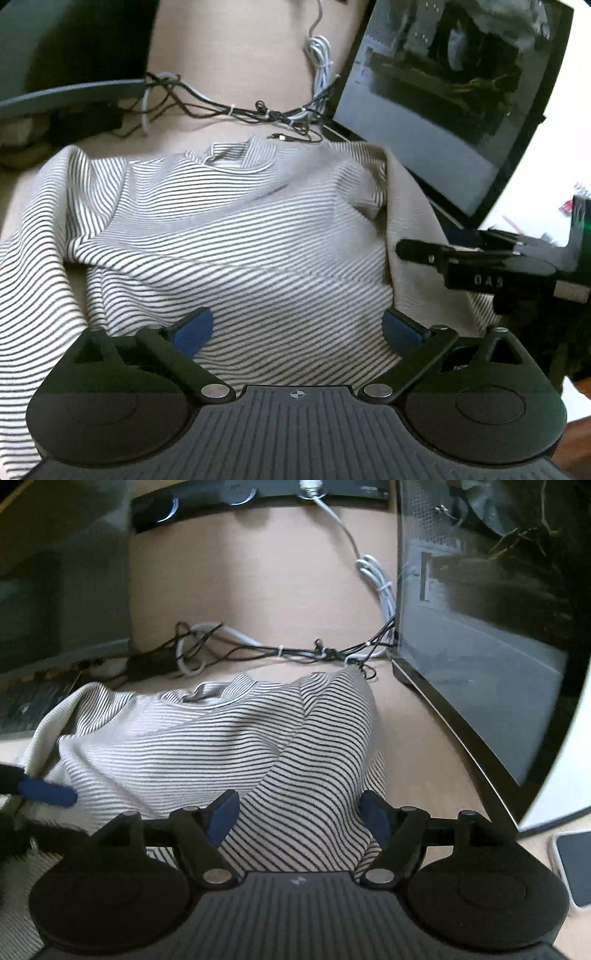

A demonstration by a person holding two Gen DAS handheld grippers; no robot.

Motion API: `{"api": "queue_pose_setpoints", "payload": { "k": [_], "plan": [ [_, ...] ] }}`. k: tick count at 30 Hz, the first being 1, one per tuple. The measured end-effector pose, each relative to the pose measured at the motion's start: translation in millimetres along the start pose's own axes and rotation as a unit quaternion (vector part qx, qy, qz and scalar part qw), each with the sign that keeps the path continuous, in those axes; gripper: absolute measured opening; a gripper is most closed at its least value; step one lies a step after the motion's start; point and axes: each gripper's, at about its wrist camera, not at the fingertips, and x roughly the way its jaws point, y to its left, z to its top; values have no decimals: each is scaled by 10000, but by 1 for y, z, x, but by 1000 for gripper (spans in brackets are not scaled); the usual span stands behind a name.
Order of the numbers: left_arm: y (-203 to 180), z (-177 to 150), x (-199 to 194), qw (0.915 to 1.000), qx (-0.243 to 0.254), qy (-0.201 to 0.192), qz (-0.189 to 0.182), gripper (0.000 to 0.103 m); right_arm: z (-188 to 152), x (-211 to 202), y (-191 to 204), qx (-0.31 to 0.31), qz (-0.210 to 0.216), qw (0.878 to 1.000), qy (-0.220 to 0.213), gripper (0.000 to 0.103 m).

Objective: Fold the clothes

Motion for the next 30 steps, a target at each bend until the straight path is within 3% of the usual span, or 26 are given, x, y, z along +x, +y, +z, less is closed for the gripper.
{"api": "queue_pose_setpoints", "payload": {
  "k": [5,8,10,12,15,18,19,22,26,28,30],
  "plan": [
    [22,8,-19,9989,-148,-41,439,103,30,-41,-11,-661,-532,9963,-136,74],
    [41,15,-35,9947,-379,-233,926,103,47,-69,-2,-1093,-171,9938,111,74],
    [62,21,-48,9896,-813,-377,1123,103,44,-79,17,-1260,297,9905,458,74],
    [79,28,-57,9845,-1156,-478,1229,103,27,-78,42,-1456,632,9841,797,74],
    [94,38,-69,9802,-1361,-653,1284,103,-6,-65,74,-1983,568,9718,1143,71],
    [95,47,-80,9804,-1225,-818,1306,103,-18,-53,75,-2104,472,9672,1339,28],
    [95,50,-85,9810,-1175,-858,1286,103,-14,-53,73,-2081,464,9676,1350,9],
    [94,48,-101,9809,-1086,-970,1290,103,37,-61,40,-1985,-136,9770,771,9],
    [94,42,-114,9803,-1023,-1018,1345,103,118,-78,-6,-1664,-1011,9805,-279,9],
    [94,39,-119,9803,-1003,-1007,1372,103,159,-93,-22,-1425,-1269,9775,-896,9],
    [93,37,-123,9804,-954,-1021,1389,103,184,-96,-27,-1325,-1277,9755,-1204,9]
  ]
}}
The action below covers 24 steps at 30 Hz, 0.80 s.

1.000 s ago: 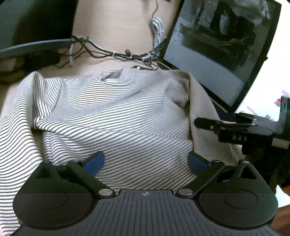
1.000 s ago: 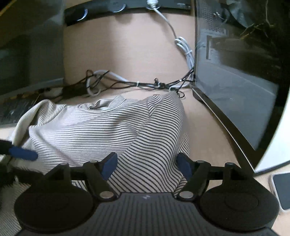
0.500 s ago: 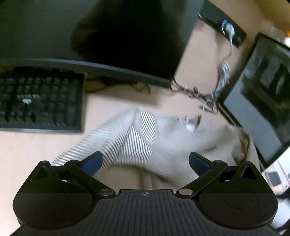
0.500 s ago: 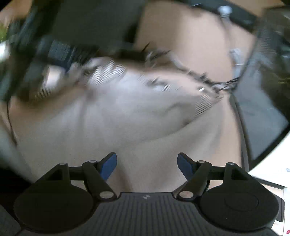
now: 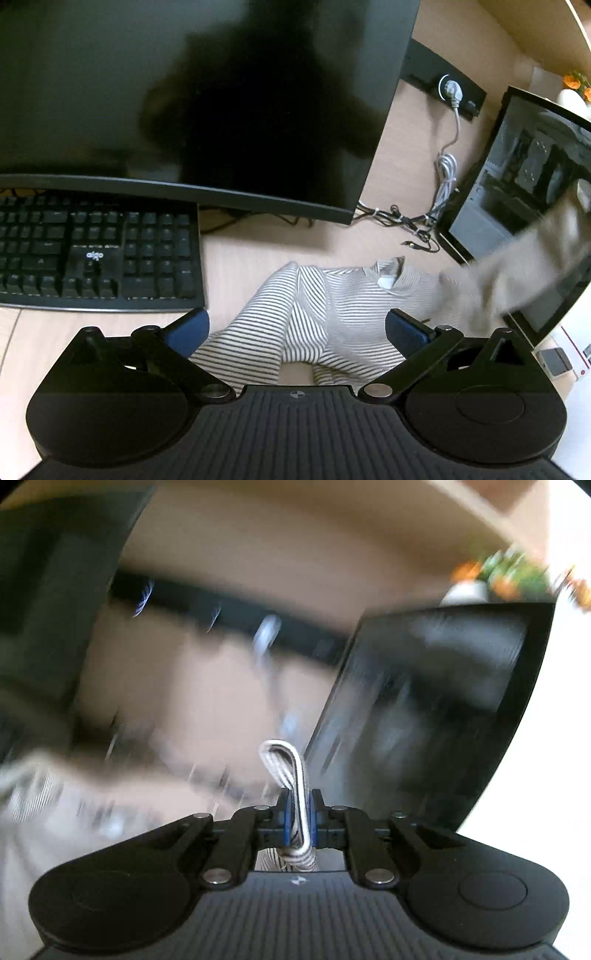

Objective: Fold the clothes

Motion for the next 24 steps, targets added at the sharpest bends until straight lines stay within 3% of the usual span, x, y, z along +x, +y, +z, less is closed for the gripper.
{"api": "queue_pose_setpoints", "payload": {
  "k": [3,5,9,14,20,24],
  "plan": [
    [2,-1,-11,9999,143,-64,1,103,26,9,-8,202,105,9993,-288,9],
    [4,-2,-19,9995,328,-43,4,103,35,17,0,409,462,9976,-330,9],
    [4,-15,-29,9954,905,168,249,103,43,31,41,356,1178,9917,-367,9],
    [7,-35,-38,9891,1275,504,532,103,42,62,95,184,1915,9810,-260,9],
    [15,-56,-47,9814,1462,867,891,103,36,87,159,6,2442,9697,-31,10],
    [22,-64,-58,9795,1418,959,1060,103,37,96,178,138,2693,9630,33,32]
  ]
}}
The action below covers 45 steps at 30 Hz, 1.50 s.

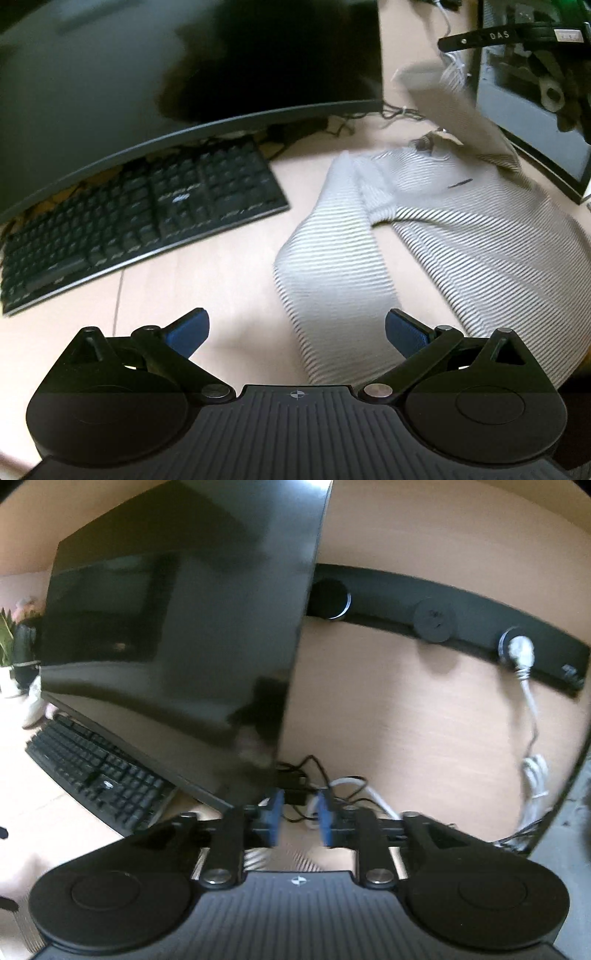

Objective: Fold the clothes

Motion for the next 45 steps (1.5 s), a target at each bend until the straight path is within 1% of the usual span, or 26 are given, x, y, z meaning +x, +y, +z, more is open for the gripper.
{"api": "queue_pose_setpoints", "payload": {
  "k": [2,4,6,9,12,16,17,19,21,22,24,25,27,29,33,34,35,36,37,38,39,40,41,42,43,45],
  "plan": [
    [2,-5,-5,10000,57,35,60,103,2,2,4,79,61,9999,-54,36],
    [3,-9,-9,9997,186,66,129,103,1,-1,9,147,110,9998,-104,45],
    [4,-13,-12,9993,342,112,113,103,-3,-5,14,200,177,9996,-124,51],
    [0,-19,-16,9972,732,115,-32,103,-15,-19,26,206,323,9992,-87,51],
    [-9,-24,-17,9922,1240,33,-135,103,-35,-32,54,55,739,9970,238,51],
    [-22,-24,-2,9868,1603,-140,-169,99,-77,-37,101,-82,1487,9835,1023,51],
    [-26,-23,2,9858,1663,-170,-183,95,-86,-40,111,-74,1595,9803,1162,51],
    [-31,-20,14,9838,1771,-151,-239,76,-99,-43,125,89,1756,9746,1390,51],
    [-32,-16,24,9847,1719,-64,-288,27,-108,-44,133,447,1949,9669,1584,51],
    [-28,-11,25,9885,1458,-59,-402,21,-112,-44,137,641,2047,9623,1674,51],
    [-18,-1,26,9940,879,-56,-649,16,-118,-44,145,1035,2193,9534,1794,51],
    [-13,4,27,9953,588,-55,-772,15,-119,-42,149,1249,2206,9513,1755,51],
    [-6,14,25,9946,135,-75,-1025,14,-118,-43,151,1662,2247,9465,1614,51],
    [-4,23,24,9922,-128,-82,-1237,11,-114,-42,150,1978,2240,9422,1517,50],
    [-1,35,21,9854,-582,-177,-1593,11,-114,-32,150,2019,1938,9449,1695,50],
    [0,38,20,9835,-697,-214,-1653,11,-116,-28,150,2044,1879,9444,1761,48],
    [1,39,19,9820,-773,-252,-1707,11,-117,-25,150,2039,1858,9445,1781,42],
    [1,41,19,9803,-846,-291,-1761,17,-117,-21,150,2015,1864,9451,1771,22],
    [3,41,17,9783,-991,-364,-1783,22,-116,-18,150,1943,1847,9475,1740,7],
    [6,42,14,9766,-1122,-428,-1783,40,-111,-16,147,1845,1797,9519,1659,6],
    [11,42,9,9753,-1264,-550,-1724,62,-105,-14,144,1750,1735,9566,1553,5],
    [16,42,4,9737,-1406,-679,-1658,71,-96,-14,138,1636,1664,9621,1414,4],
    [21,42,-1,9717,-1547,-807,-1590,83,-83,-15,129,1492,1566,9687,1218,4],
    [25,42,-6,9706,-1624,-910,-1523,92,-68,-17,119,1313,1458,9756,982,4],
    [28,42,-7,9699,-1697,-945,-1467,96,-51,-19,109,1117,1350,9818,734,4],
    [31,42,-6,9688,-1841,-937,-1366,97,-16,-25,85,773,1095,9907,228,4]
  ]
}}
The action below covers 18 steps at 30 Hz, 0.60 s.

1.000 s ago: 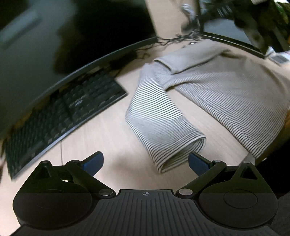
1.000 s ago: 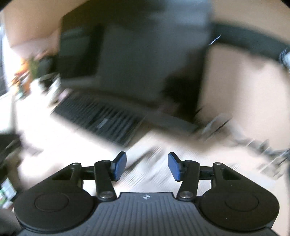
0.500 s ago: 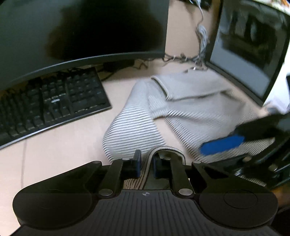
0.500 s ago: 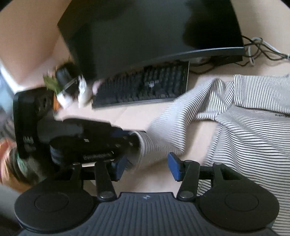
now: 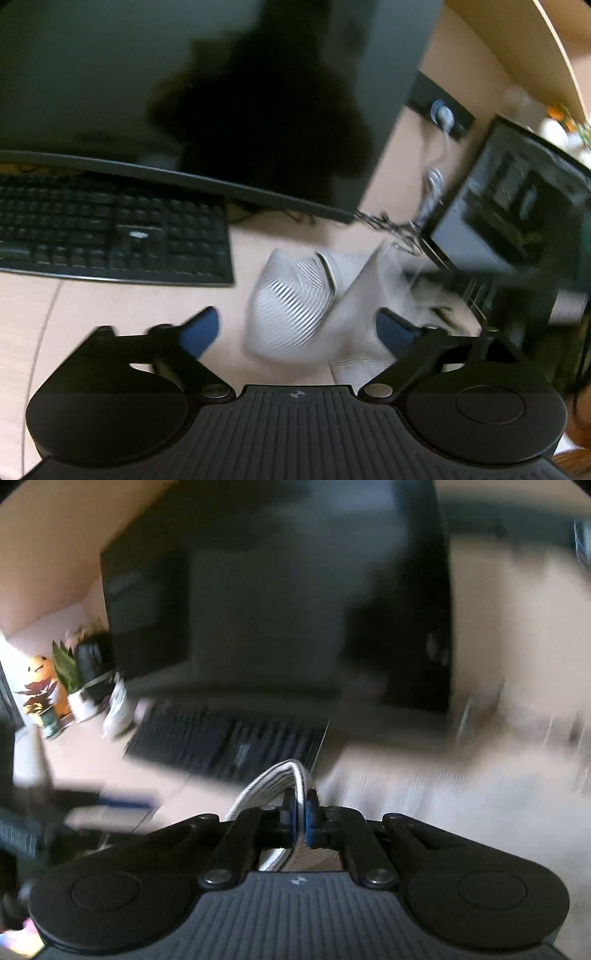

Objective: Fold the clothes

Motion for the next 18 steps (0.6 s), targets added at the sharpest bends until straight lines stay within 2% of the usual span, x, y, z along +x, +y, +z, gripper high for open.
{"api": "queue_pose_setpoints", "payload": {
  "k": [4,7,11,18],
  "plan": [
    [-8,-6,16,9996,-228,157,94,98,55,-24,-40,-516,-509,9955,-617,4],
    [-23,-12,30,9992,-221,328,-9,99,67,-33,-78,-667,-918,9914,-653,4],
    [-50,-15,53,9982,-57,602,-37,102,56,-38,-133,-485,-1265,9898,-440,4],
    [-89,-17,82,9945,320,1002,-29,103,15,-29,-203,-83,-1429,9897,34,4]
  ]
}}
